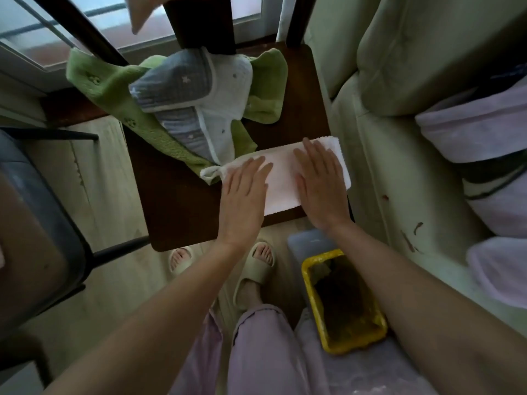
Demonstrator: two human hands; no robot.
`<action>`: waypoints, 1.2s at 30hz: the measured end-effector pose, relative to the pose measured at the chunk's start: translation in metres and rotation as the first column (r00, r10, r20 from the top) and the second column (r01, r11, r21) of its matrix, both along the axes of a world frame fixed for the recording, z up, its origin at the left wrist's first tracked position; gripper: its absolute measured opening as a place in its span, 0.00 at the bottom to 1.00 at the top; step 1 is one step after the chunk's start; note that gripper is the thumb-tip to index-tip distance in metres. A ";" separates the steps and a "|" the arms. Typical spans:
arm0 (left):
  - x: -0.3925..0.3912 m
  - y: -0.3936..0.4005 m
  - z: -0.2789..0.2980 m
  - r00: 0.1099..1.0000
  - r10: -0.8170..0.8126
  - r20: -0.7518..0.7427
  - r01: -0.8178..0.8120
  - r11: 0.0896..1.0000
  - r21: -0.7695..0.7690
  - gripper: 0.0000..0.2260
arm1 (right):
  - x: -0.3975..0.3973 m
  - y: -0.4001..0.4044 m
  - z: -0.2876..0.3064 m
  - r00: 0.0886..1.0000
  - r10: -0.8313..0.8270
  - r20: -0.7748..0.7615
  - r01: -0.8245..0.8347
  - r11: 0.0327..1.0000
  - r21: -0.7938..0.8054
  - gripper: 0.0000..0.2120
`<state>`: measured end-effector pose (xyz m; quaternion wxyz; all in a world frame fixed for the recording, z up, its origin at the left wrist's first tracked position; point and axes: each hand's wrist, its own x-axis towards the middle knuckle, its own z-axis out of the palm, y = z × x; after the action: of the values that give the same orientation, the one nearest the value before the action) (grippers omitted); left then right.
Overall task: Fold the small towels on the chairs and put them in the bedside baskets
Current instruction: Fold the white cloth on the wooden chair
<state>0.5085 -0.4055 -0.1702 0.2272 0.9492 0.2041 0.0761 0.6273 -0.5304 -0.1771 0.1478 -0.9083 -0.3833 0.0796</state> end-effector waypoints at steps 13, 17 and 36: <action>0.027 0.031 -0.024 0.999 0.018 -0.043 -0.014 0.994 0.106 0.14 | 0.038 0.014 -0.016 1.000 -0.015 0.021 0.013 0.996 0.088 0.15; 0.037 0.036 -0.018 0.992 0.073 -0.099 -0.075 0.997 -0.012 0.19 | 0.043 0.017 -0.007 1.000 -0.005 0.014 0.003 0.986 0.165 0.12; 0.035 0.017 -0.016 0.999 -0.002 0.044 -0.002 0.996 0.090 0.15 | 0.045 0.029 -0.015 0.981 -0.064 0.182 0.040 0.990 0.134 0.14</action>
<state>0.5432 -0.3889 -0.1859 0.1889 0.9565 0.1954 0.1061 0.6725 -0.5016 -0.1924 0.1721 -0.9099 -0.3759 -0.0344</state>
